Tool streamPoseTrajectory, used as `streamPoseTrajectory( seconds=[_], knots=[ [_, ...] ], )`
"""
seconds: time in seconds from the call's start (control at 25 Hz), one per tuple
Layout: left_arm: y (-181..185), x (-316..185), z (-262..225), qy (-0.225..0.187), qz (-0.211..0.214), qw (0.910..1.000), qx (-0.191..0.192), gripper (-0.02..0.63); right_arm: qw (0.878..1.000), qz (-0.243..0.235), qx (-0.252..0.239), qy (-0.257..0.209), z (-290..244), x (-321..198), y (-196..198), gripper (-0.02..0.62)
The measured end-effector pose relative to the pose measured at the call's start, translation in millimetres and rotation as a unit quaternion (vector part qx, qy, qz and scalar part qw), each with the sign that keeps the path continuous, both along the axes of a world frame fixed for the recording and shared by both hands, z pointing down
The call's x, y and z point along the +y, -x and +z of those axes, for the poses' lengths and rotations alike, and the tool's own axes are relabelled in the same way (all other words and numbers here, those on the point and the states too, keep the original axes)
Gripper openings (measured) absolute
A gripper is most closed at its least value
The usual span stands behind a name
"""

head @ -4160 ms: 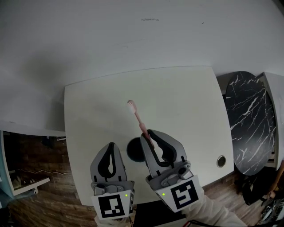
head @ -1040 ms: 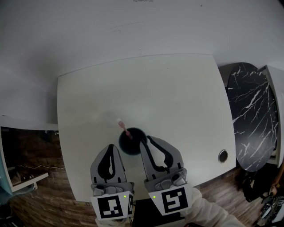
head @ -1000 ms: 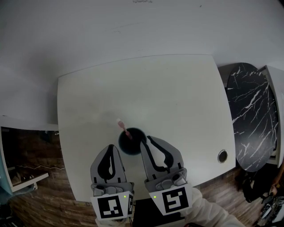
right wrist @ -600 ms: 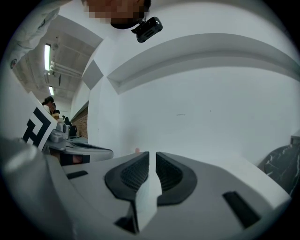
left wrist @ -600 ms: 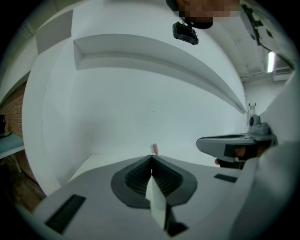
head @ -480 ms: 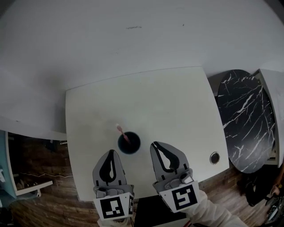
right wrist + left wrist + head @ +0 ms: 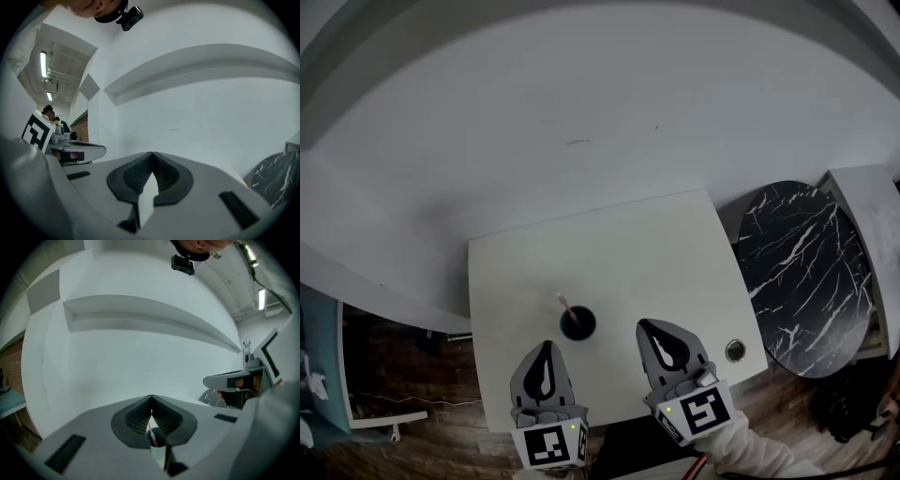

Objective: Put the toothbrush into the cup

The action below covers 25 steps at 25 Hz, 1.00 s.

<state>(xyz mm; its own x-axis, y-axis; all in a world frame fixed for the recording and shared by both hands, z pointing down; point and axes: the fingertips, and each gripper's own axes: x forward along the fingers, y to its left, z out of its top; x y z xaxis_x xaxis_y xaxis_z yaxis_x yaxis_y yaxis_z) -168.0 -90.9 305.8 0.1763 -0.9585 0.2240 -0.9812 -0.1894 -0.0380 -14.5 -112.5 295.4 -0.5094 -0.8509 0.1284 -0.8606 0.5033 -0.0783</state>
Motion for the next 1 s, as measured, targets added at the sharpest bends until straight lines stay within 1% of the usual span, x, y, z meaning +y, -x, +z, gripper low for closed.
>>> streamPoseTrajectory(
  seconds=[0.16,0.48,0.72,1.0],
  knots=[
    [-5,8,-29,-0.011,0.004,0.9999,-0.003,0.009,1.000,0.008,-0.001,-0.005,-25,8,-11,0.005],
    [-14,20,-74,-0.032,0.011,0.9994,0.002,0.009,1.000,0.015,-0.022,-0.015,-70,20,-25,0.005],
    [-23,33,-88,-0.038,0.018,0.9991,0.011,0.009,0.999,0.013,-0.017,-0.029,-90,35,-30,0.005],
    [-30,40,-104,-0.043,0.024,0.9988,0.006,0.009,0.999,0.014,-0.021,-0.034,-106,48,-33,0.005]
  ],
)
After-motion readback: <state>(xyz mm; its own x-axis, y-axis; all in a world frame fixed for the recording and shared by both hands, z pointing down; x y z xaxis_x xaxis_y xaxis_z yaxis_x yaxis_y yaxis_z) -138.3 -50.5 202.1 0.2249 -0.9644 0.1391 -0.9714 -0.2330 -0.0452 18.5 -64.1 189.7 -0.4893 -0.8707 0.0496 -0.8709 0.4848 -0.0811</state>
